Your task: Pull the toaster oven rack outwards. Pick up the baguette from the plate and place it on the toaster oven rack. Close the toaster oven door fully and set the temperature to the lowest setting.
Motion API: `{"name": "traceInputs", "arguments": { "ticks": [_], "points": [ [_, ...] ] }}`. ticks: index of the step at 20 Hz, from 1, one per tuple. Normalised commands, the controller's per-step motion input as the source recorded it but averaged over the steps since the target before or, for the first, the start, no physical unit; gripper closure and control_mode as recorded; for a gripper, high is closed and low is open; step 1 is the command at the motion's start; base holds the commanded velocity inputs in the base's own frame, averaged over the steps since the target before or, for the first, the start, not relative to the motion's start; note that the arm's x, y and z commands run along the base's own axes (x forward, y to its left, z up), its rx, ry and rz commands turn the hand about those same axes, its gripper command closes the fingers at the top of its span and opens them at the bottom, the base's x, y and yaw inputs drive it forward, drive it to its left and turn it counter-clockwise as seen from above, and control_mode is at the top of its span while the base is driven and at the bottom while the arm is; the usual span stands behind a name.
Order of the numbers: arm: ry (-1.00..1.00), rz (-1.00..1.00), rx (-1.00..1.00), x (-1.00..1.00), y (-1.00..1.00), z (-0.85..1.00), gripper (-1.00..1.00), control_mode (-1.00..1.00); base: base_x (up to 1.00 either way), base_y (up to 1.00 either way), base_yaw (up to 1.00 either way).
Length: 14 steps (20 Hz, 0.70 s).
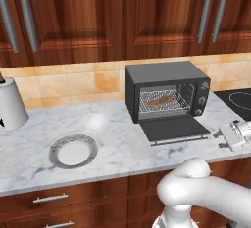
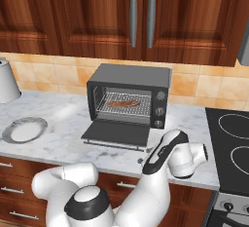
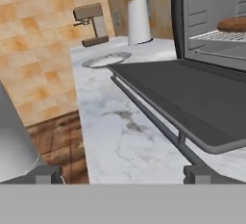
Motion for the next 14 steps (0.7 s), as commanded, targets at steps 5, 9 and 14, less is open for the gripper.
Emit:
{"name": "traceInputs", "arguments": {
  "ticks": [5, 9, 14],
  "points": [
    [-0.01, -0.03, 0.02, 0.14, 0.0, -0.1, -1.0, -1.0, 0.0, 0.0, 0.0],
    [-0.1, -0.04, 0.0, 0.16, 0.0, -0.25, -1.0, -1.0, 0.0, 0.0, 0.0],
    [-0.15, -0.08, -0.09, 0.13, 0.0, -0.29, -1.0, -1.0, 0.0, 0.0, 0.0]
  ]
}}
